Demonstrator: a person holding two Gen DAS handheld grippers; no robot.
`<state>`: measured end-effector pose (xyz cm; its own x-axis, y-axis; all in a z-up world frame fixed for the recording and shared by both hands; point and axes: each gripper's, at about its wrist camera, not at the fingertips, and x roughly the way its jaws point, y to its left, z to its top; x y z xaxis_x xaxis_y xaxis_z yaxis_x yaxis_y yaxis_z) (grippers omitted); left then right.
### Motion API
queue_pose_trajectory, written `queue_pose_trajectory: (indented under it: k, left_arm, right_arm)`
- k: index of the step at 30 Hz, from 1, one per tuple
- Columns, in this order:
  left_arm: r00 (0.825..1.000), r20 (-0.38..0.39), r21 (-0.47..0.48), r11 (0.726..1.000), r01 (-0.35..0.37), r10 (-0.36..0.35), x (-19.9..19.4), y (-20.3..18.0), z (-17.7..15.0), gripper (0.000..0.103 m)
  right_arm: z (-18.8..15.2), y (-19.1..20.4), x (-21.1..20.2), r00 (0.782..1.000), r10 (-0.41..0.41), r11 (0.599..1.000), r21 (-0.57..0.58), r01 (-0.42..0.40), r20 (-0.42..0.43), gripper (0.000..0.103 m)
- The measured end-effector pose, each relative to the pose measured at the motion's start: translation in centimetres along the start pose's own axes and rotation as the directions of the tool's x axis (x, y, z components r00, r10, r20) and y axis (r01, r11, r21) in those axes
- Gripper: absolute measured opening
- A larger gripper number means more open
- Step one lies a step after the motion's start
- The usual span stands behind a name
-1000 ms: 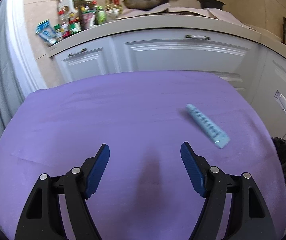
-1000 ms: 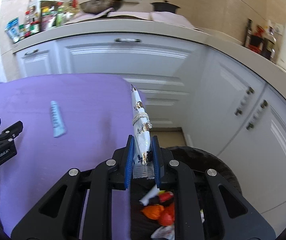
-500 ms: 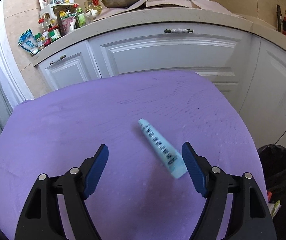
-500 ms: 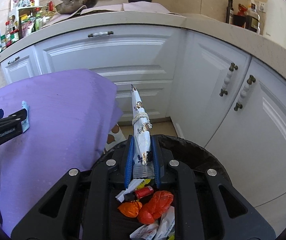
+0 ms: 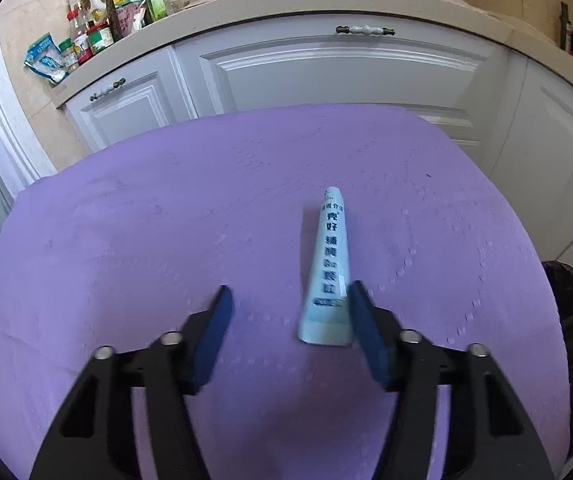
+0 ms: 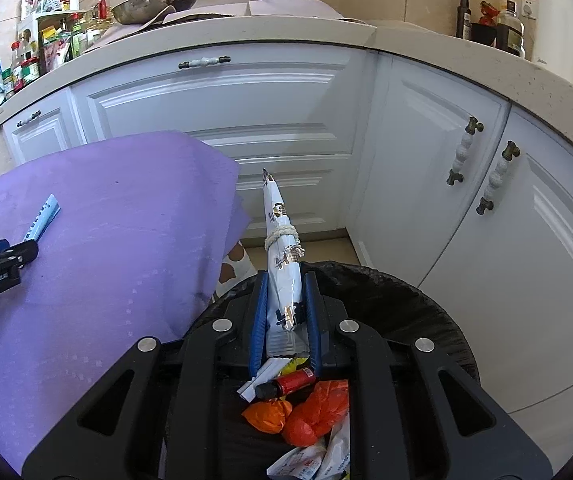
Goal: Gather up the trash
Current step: 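Carry the white tube over the bin while the left tool grasps the blue tube, then carry the blue tube over the bin with the left tool while the right tool holds the white tube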
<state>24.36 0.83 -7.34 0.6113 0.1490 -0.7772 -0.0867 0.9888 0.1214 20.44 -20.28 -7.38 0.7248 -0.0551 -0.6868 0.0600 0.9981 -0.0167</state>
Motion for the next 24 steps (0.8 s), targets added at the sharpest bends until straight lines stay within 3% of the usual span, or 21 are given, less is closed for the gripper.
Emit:
queue_pose_trajectory:
  k: [4, 8, 24]
  left_arm:
    - [1.0, 0.005, 0.003, 1.0, 0.031, -0.031, -0.1, 0.1, -0.2, 0.03]
    - [0.999, 0.01, 0.014, 0.999, 0.042, -0.043, -0.2, 0.0, -0.1, 0.024]
    - [0.998, 0.02, 0.002, 0.998, 0.056, -0.056, -0.6, 0.5, -0.4, 0.022]
  right_arm:
    - [-0.1, 0.3, -0.5, 1.0, -0.001, 1.0, -0.003, 0.001, 0.002, 0.017]
    - [-0.1, 0.5, -1.2, 1.0, -0.002, 1.0, -0.001, 0.002, 0.008, 0.017]
    - [-0.4, 1.1, -3.5, 1.0, -0.011, 1.0, -0.001, 0.011, 0.029, 0.017]
